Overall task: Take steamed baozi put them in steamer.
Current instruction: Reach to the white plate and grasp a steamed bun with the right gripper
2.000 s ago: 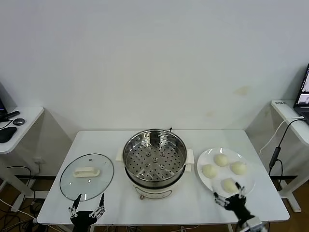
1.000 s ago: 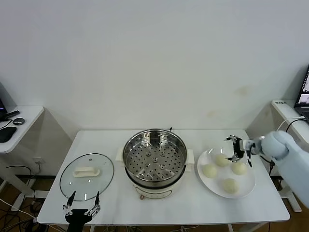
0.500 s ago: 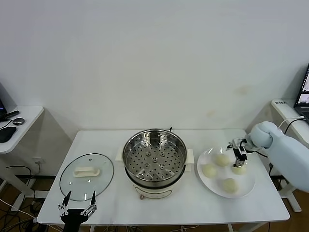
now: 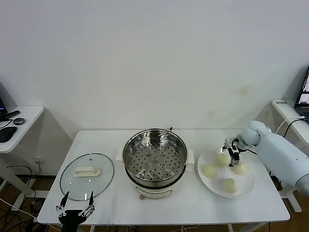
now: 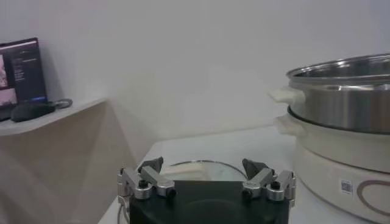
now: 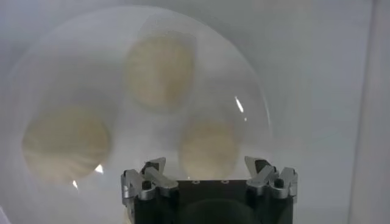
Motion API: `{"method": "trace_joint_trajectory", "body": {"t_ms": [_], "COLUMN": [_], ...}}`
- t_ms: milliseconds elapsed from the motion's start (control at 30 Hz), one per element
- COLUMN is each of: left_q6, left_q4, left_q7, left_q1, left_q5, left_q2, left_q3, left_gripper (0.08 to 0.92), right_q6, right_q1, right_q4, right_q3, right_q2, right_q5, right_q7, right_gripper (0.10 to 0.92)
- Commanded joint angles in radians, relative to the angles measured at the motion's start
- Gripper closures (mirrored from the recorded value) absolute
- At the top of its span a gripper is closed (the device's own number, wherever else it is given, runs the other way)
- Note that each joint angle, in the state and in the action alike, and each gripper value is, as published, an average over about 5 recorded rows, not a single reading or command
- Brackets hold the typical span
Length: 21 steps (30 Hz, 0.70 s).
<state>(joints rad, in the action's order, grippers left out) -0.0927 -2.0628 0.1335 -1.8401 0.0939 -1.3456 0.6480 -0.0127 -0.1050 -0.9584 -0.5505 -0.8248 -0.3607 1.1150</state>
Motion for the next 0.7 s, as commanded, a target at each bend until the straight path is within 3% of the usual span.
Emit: {"method": "trace_joint_trajectory", "body": {"t_ms": [33,233,700], "left_q6": [-0.003,-0.007,-0.02], "left_q4": [0.001,-0.001,-0.008], "left_q7": [0.0,-0.002,0.0], "left_q1": [0.0,-0.006,-0.013], "left_q5": [-0.001,0.0,-0.003], "left_q2": [0.0,0.001,0.004], "left_q3": [0.002,0.0,0.006], "left_gripper": [0.177,0.177,0.177], "right_q6": [0.007,0.008,-0.012], "right_q1": [0.01,0.005,0.011], "right_q4": [0.059,0.082,0.066], "right_q3": [-0.02,-0.008,-0.019], "right_q2": [-0.04,-0.059,-0.063], "right_q5": [-0.03,-0.039,-0.027], "right_q7": [-0.006,-0.022,-0.014], "right_gripper": [0.203,0.226,0.419]}}
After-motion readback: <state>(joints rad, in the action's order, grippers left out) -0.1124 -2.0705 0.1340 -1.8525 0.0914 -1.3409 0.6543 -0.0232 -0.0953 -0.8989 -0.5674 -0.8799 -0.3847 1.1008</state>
